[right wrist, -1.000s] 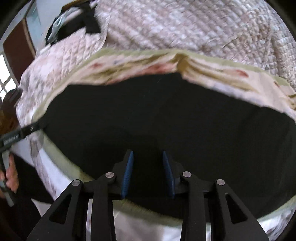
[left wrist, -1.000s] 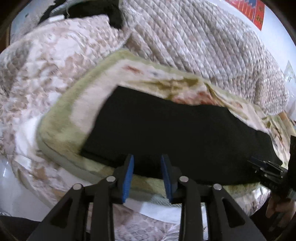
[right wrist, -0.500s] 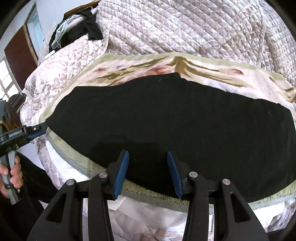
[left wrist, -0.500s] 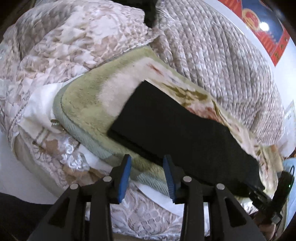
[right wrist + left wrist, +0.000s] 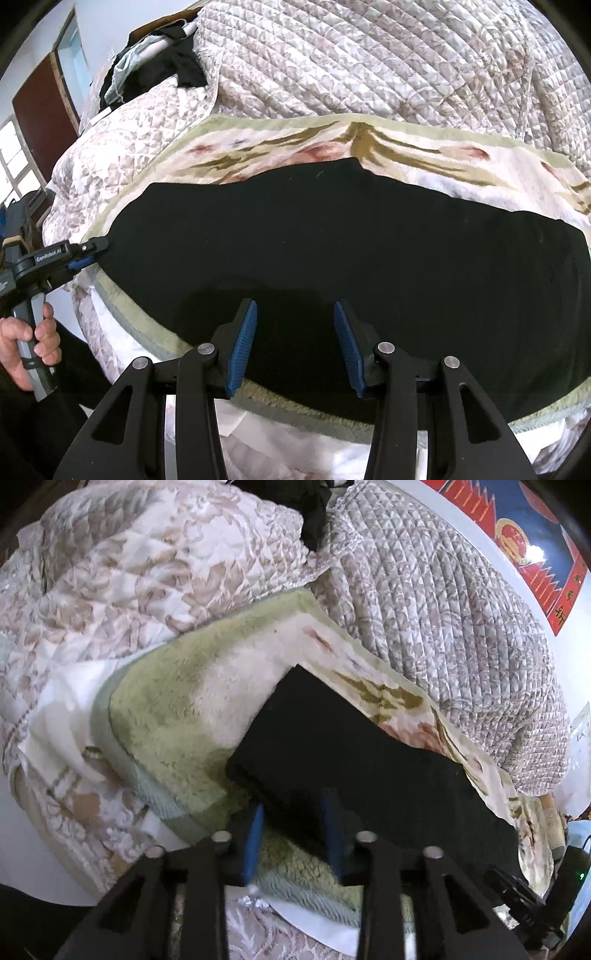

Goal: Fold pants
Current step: 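Grasp the garment end with the left tool and fold it over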

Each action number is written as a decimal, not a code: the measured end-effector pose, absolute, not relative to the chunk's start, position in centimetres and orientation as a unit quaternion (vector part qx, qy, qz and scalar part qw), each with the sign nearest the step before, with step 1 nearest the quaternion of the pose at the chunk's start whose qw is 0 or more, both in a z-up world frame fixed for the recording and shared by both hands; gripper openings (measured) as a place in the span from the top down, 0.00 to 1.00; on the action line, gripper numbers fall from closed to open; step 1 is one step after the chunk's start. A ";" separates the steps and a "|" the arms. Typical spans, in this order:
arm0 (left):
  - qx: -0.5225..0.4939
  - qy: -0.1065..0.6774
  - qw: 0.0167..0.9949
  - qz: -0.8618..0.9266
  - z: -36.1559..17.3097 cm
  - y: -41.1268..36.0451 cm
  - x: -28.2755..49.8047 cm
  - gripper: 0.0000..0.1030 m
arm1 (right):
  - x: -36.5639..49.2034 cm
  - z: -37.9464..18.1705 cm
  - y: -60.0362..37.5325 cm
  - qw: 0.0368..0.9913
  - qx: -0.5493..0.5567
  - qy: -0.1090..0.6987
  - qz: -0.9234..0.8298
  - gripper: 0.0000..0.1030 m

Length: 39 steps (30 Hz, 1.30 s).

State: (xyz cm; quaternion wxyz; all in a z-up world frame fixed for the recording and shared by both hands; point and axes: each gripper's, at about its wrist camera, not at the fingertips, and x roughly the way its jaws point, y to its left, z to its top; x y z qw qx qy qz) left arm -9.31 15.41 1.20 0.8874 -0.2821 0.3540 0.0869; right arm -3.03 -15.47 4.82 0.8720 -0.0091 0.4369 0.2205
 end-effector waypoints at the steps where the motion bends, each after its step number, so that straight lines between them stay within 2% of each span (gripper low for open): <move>1: -0.279 0.357 0.887 0.087 1.1 15.4 -9.2 0.78 | -2.9 4.8 -15.6 0.872 -0.006 0.437 0.220 0.57; 3: -0.279 0.361 0.885 0.087 0.8 15.5 -8.8 0.79 | -2.7 4.6 -15.8 0.871 -0.002 0.439 0.219 0.57; 8: -0.284 0.362 0.884 0.085 1.7 15.6 -7.8 0.92 | -2.6 4.5 -16.1 0.870 0.010 0.439 0.223 0.57; 14: -0.234 0.337 0.912 0.015 7.1 10.9 -5.3 0.93 | -2.6 5.3 -17.8 0.878 0.037 0.426 0.214 0.57; 19: -0.185 0.342 0.918 -0.082 9.7 3.2 -1.6 0.93 | -2.7 6.1 -20.4 0.887 0.070 0.411 0.197 0.57; 23: -0.164 0.373 0.899 -0.164 8.2 -3.3 -0.8 0.93 | -2.8 6.1 -22.8 0.892 0.089 0.408 0.172 0.57; 27: -0.148 0.431 0.863 -0.219 3.8 -8.1 -1.1 0.93 | -2.4 5.3 -25.0 0.888 0.114 0.421 0.145 0.57; 30: -0.154 0.468 0.840 -0.225 1.5 -8.7 -1.3 0.93 | -2.1 4.9 -26.1 0.884 0.133 0.428 0.133 0.57; 39: -0.174 0.418 0.859 -0.238 6.2 -3.8 -3.6 0.84 | 0.0 4.6 -23.9 0.853 0.166 0.449 0.207 0.57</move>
